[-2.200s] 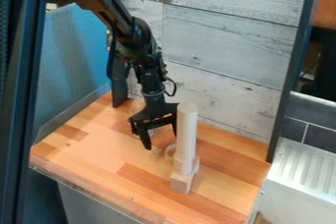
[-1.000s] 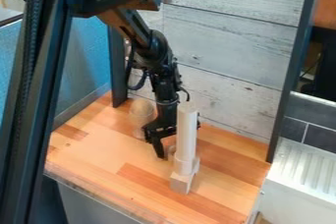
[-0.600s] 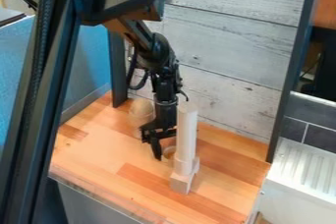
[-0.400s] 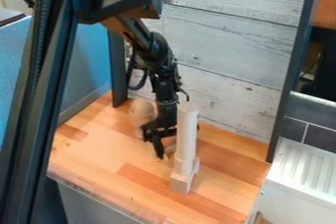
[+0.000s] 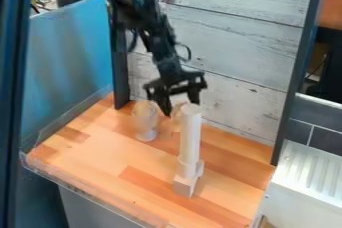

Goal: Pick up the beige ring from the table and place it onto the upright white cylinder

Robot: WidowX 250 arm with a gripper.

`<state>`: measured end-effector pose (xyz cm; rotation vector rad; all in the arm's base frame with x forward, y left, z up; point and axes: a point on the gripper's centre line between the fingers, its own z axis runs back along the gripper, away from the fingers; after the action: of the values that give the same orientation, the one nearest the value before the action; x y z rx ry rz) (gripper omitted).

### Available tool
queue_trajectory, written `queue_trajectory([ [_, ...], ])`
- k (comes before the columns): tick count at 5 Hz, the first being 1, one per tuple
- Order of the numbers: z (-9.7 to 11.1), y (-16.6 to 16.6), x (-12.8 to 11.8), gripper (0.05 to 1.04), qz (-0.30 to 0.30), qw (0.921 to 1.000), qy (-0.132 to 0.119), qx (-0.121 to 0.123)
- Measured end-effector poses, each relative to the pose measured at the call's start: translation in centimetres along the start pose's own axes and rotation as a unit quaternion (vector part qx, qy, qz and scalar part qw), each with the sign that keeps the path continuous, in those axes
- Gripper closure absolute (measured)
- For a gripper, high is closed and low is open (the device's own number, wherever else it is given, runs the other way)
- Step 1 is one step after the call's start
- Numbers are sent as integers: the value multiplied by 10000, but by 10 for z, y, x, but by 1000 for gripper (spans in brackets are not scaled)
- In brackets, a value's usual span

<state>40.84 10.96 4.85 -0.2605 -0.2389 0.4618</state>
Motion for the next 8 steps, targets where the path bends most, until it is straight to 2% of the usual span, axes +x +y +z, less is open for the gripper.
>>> queue_trajectory([
  [1, 29, -6, 0, 330, -461, 9989, 71, -86],
  [2, 45, -10, -3, 331, -894, 9956, 258, -101],
  [4, 88, -23, -2, 330, -1347, 9879, 757, -137],
  [5, 96, -27, -5, 331, -1503, 9841, 921, -231],
  [6, 80, -28, -20, 330, -1679, 9783, 1189, -235],
  [8, 73, -33, -48, 331, -1994, 9697, 1399, -172],
])
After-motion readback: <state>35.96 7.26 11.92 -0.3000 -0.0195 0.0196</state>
